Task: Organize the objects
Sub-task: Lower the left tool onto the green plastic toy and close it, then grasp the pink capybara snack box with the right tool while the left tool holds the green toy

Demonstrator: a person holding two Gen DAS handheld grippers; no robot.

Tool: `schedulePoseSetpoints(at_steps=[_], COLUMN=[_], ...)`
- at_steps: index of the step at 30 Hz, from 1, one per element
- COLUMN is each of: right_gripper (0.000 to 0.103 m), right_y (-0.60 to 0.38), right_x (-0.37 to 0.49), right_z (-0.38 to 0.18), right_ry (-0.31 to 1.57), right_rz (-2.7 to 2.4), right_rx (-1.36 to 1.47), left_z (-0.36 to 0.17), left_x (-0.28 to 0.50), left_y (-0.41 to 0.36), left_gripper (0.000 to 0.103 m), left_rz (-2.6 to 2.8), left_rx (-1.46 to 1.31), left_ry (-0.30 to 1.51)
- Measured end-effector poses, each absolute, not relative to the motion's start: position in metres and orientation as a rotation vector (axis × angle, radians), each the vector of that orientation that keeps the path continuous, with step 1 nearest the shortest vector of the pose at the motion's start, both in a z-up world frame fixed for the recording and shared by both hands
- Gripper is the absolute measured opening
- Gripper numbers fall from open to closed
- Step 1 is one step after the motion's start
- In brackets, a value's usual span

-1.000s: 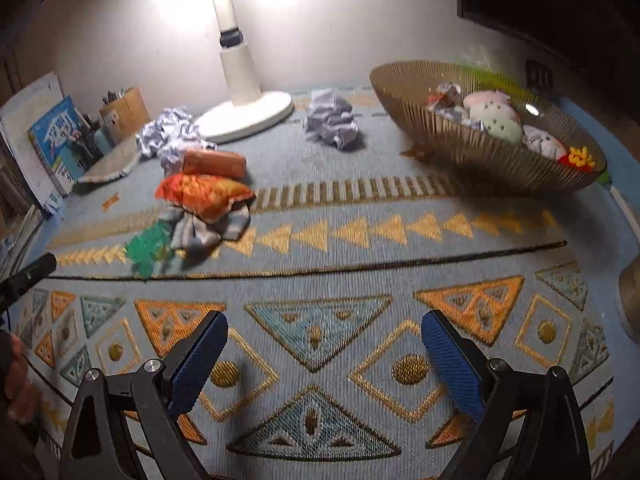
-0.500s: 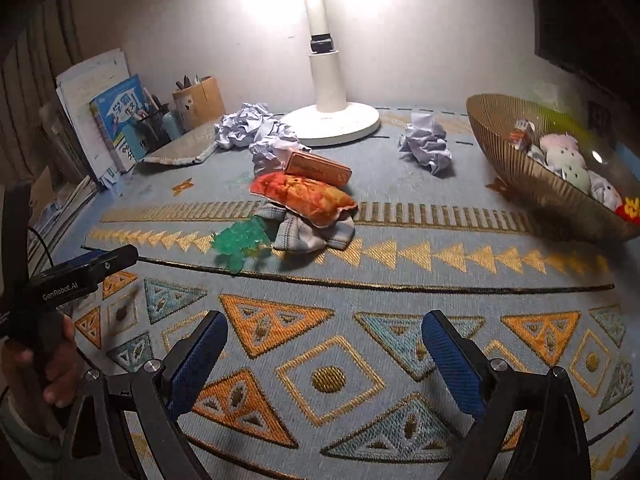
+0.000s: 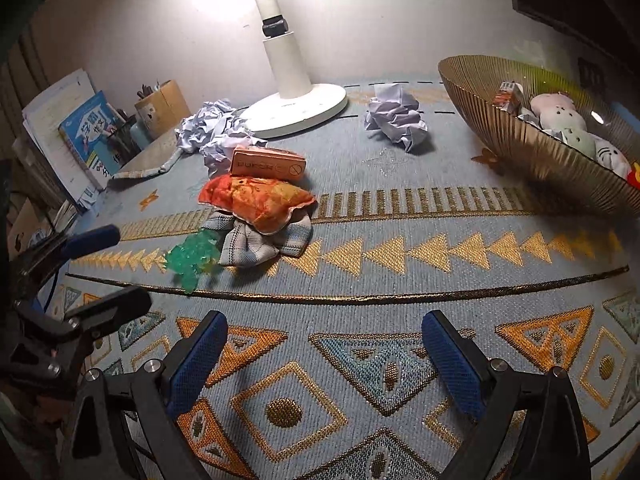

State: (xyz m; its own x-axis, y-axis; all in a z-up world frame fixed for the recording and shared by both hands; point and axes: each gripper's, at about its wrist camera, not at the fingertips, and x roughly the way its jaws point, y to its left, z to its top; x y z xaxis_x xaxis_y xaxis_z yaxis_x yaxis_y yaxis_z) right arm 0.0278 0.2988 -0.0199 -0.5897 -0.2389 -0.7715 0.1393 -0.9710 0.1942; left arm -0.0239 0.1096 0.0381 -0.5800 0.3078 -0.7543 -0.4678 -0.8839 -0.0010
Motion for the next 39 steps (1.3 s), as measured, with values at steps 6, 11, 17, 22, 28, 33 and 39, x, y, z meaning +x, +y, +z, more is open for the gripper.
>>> schedulePoseSetpoints(at_steps=[6, 11, 17, 22, 28, 33, 39], right_gripper=[0.098, 0.098, 0.098, 0.098, 0.098, 0.075, 0.056], right_y=[0.299, 0.297, 0.298, 0.285, 0.264, 0.254, 0.264], right_x=[0.028, 0.027, 0.012, -0.03, -0.087, -0.1, -0.073], right_z=[-0.021, -0.02, -0.011, 0.011, -0.011, -0.018, -0.006], right_ry=[-0.162, -0.144, -0.22, -0.287, -0.367, -0.353, -0.373], right_rz=[-2.628, -2.644, -2.583, -2.535, -2.461, -2.511, -2.51], right_rx=[1.303, 1.308, 1.306, 1.286, 1.364, 1.328, 1.239], left_z=[0.014, 0.015, 0.023, 0.029, 0.02, 0.015, 0.022], left_x=[-0.044, -0.043, -0.048, -0.059, -0.071, -0.082, -0.079], left_y=[0.107, 0.115, 0.088, 0.045, 0.039, 0.021, 0.011], left_gripper=[0.06, 0.044, 0.026, 0.025, 0.044, 0.048, 0.048], left_rz=[2.371, 2.33, 2.373, 2.513, 2.466, 2.5, 2.612], left_rx=[-1.174, -1.138, -1.095, -1.089, -1.191, -1.253, -1.192], left_ry=[0.232, 0.246, 0.029, -0.18, -0.257, -0.405, -0.434])
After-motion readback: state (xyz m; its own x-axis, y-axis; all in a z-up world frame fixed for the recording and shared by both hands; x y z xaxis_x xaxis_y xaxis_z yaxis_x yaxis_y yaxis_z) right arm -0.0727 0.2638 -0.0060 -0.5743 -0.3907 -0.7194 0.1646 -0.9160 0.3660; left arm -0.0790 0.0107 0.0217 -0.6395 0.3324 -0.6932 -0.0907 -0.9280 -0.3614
